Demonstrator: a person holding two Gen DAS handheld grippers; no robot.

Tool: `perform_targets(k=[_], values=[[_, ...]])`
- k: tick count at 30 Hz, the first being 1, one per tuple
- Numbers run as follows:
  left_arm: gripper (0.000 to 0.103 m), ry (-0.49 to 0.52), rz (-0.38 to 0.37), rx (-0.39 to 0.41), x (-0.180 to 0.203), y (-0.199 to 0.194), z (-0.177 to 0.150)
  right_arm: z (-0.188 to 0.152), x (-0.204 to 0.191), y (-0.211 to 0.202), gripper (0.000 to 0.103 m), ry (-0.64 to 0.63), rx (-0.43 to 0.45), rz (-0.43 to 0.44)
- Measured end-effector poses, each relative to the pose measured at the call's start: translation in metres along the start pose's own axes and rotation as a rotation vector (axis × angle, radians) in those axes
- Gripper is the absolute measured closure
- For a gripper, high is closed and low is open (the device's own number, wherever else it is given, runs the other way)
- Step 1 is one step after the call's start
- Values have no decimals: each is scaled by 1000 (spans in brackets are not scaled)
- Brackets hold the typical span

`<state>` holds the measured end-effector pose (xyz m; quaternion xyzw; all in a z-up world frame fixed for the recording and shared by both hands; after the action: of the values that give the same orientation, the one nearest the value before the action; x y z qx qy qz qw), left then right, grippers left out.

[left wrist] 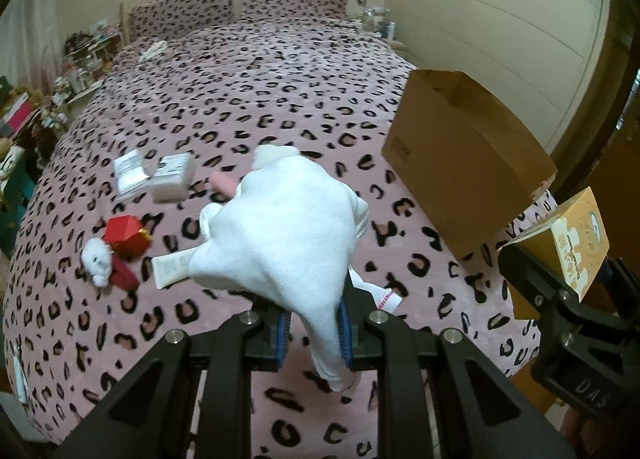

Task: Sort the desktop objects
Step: 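Carry the white cloth and Butterbear card with both tools toward the cardboard box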

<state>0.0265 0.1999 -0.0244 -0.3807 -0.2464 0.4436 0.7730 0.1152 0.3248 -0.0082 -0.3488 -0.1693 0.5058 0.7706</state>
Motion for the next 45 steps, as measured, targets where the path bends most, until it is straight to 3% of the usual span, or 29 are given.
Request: perform_targets(k=[45], values=[[83, 232, -171, -33, 107, 40, 57, 27, 110, 1, 15, 130, -1, -155]])
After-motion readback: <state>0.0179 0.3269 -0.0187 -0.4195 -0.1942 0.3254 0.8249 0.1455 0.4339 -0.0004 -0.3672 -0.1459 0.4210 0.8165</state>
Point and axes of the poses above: each gripper's, at about its wrist camera, not at the fingertips, and y roughly the way its jaws point, x to its right, z to its top, the point moved 3 cm from there along y, roughly the way its jaws point, and after that the axes turned 1 degree about y, right-handed, at the moved point
